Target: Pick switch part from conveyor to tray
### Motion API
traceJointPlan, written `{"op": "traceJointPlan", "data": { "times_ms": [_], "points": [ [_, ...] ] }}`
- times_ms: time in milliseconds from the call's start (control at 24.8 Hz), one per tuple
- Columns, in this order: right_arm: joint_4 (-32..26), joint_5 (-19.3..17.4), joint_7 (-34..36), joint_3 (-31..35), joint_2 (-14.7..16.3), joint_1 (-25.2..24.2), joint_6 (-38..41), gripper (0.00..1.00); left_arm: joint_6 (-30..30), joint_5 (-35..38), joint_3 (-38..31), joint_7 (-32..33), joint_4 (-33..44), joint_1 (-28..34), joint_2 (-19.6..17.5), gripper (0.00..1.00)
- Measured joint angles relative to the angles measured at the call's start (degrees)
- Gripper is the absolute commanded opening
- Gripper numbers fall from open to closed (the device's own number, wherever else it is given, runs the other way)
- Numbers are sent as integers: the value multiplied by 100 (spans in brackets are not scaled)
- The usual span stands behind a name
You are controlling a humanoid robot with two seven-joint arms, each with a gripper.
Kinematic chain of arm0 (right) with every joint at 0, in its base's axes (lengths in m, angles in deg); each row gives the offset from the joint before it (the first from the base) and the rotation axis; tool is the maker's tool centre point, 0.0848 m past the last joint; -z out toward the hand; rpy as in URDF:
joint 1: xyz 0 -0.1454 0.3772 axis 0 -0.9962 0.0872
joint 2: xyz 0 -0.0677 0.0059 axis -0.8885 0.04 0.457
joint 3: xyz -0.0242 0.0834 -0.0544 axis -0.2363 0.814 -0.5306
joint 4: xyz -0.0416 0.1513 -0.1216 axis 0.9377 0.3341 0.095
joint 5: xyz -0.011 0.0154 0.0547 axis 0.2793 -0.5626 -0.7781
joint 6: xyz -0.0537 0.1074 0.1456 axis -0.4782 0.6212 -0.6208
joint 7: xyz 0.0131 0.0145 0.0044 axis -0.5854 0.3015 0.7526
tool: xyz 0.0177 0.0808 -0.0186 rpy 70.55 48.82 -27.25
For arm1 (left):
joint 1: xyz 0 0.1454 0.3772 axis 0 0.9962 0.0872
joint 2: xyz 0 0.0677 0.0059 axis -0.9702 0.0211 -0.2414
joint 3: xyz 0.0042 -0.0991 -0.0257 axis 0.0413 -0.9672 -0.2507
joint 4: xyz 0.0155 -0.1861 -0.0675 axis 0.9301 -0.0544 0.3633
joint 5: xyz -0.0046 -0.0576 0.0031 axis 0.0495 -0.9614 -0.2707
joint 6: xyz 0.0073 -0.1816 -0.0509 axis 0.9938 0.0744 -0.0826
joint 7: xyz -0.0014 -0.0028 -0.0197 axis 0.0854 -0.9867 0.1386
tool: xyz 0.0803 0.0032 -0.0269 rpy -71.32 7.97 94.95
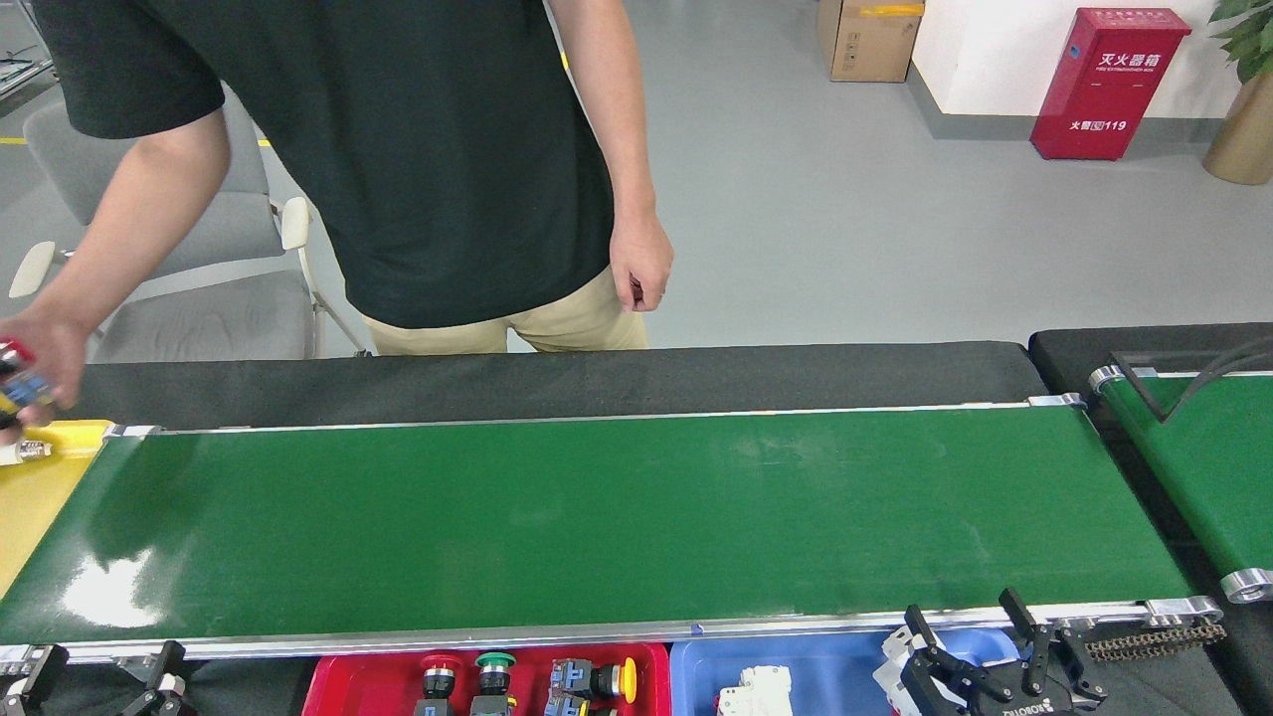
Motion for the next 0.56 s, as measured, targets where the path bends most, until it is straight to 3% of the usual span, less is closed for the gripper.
{"op": "traceJointPlan", "data": {
  "times_ms": [565],
  "points": [
    [-5, 0, -12, 19, -44, -93, -10, 99, -311, 1, -195, 15, 3, -91, -229, 100]
  ]
}}
